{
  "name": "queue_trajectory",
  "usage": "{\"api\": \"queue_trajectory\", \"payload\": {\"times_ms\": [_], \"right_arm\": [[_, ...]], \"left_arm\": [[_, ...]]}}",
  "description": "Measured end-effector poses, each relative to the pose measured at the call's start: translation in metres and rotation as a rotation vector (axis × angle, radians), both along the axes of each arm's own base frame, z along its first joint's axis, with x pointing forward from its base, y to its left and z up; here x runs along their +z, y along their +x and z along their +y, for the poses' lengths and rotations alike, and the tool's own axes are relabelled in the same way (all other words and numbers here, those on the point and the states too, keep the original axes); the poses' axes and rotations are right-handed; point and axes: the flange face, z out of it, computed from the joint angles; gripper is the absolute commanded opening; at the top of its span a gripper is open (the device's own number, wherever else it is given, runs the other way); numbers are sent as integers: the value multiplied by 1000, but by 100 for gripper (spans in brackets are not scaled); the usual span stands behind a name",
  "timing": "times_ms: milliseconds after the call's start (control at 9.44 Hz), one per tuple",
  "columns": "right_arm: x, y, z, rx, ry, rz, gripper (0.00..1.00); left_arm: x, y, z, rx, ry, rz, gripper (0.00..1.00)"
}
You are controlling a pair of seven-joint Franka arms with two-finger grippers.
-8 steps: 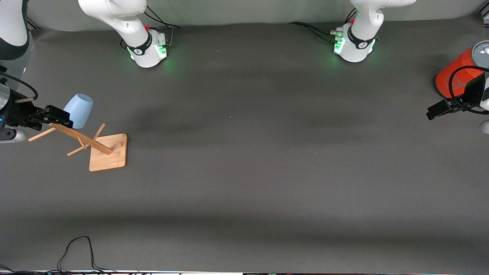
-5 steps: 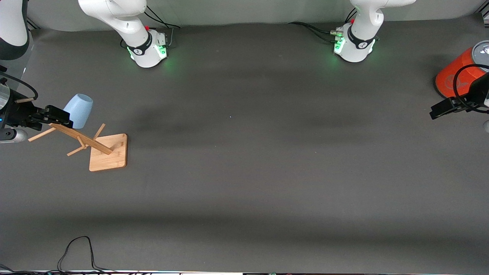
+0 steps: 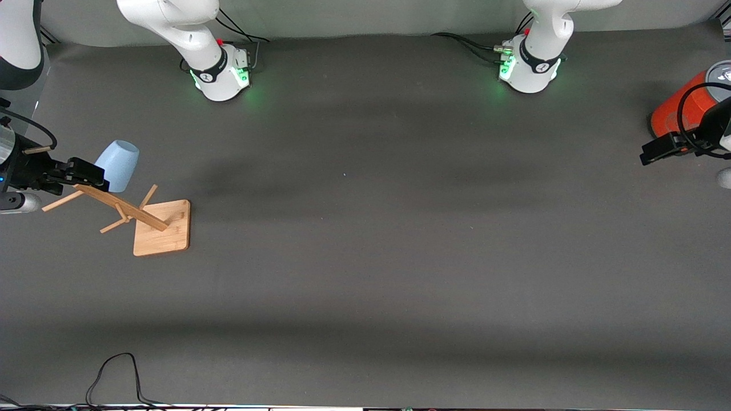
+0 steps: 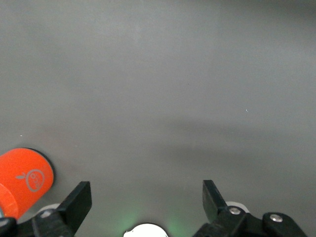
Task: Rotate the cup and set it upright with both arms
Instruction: 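Grasp the light blue cup on the mug tree with the right gripper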
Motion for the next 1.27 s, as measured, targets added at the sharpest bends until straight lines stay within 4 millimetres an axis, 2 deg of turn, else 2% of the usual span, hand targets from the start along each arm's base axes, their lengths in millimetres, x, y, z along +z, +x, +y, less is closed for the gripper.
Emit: {"api": "queue_trajectory", "payload": {"times_ms": [212, 529, 741, 847, 953, 1059, 1271], "right_arm": [[-2, -12, -13, -22, 1, 10, 100], [8, -58, -34, -55, 5, 2, 100], [14, -90, -74, -120, 28, -8, 100], [14, -99, -90, -147, 37, -13, 100], [11, -100, -94, -156, 39, -10, 100], [7, -99, -92, -181, 38, -5, 100], [5, -96, -83, -403, 26, 1, 100]], "left_arm": [[1, 1, 0, 0, 0, -1, 100], [-6, 6, -2, -2, -6, 10, 100], [-6, 14, 2, 6, -9, 2, 100], [-9, 25, 7, 13, -9, -5, 100], [-15, 44, 11, 20, -10, -15, 100], [-28, 70, 14, 24, -14, -18, 100], [-58, 111, 13, 20, -22, -20, 100]]}}
